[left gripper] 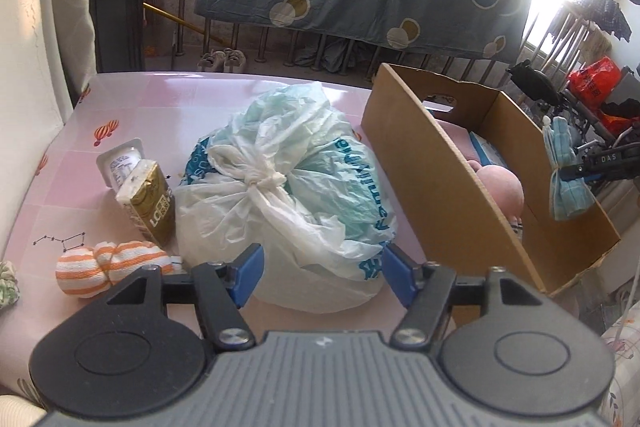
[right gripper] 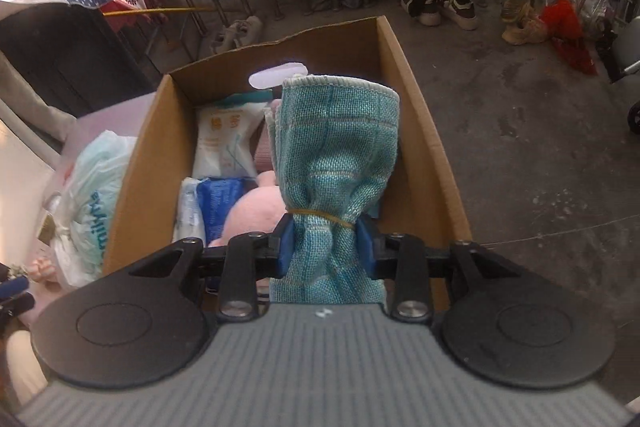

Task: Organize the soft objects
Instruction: 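Carry the teal towel into the cardboard box and release it, then move the right gripper to the white yogurt cup and grasp it, then carry the yogurt cup into the cardboard box and release it, then move the right gripper to the orange-striped sock bundle and grasp it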

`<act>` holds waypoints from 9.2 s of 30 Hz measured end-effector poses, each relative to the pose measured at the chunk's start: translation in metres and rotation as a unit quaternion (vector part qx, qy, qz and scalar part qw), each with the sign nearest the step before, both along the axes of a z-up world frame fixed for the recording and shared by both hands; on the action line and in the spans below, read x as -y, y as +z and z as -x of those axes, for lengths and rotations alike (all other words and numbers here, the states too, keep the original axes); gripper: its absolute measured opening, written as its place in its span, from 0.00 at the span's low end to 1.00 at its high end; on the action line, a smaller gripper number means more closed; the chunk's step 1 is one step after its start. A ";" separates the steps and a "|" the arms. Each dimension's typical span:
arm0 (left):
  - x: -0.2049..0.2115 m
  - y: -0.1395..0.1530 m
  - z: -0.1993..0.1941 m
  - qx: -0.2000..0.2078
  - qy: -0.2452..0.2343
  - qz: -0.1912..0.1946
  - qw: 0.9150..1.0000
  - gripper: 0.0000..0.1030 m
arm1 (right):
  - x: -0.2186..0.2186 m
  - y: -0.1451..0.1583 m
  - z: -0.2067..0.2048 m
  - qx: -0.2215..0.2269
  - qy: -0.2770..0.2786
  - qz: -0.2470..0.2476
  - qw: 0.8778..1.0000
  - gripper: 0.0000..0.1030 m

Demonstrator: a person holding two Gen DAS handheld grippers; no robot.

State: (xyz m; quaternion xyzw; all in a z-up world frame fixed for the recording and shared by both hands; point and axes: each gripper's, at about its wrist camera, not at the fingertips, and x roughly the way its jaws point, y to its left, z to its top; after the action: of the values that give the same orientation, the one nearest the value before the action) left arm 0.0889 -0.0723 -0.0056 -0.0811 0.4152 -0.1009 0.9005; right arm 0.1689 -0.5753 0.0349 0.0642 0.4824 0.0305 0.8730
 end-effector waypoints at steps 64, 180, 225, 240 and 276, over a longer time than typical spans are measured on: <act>-0.210 -0.080 -0.157 -0.185 0.180 0.192 0.947 0.67 | -0.519 -0.113 -0.191 -0.203 0.210 -0.233 0.928 0.69; 0.176 0.021 -0.066 -0.126 -0.198 0.066 0.970 0.56 | -0.029 -0.072 0.029 -0.053 -0.086 -0.364 0.926 0.41; -0.140 0.003 0.079 -0.001 0.135 -0.075 0.988 0.69 | -0.154 0.019 0.035 0.025 0.069 -0.266 0.961 0.41; -0.190 -0.024 0.091 -0.006 0.178 -0.029 0.984 0.65 | -0.427 -0.005 0.015 0.006 0.364 -0.190 0.912 0.45; -0.153 -0.087 0.018 -0.095 0.108 0.096 0.985 0.44 | -0.502 -0.142 -0.024 -0.224 0.311 -0.242 0.891 0.37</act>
State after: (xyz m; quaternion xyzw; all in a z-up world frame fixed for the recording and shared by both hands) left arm 0.0708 0.0805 -0.0930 -0.2201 0.4760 -0.0345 0.8507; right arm 0.1924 -0.0729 -0.1076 0.1256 0.6382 0.4007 0.6452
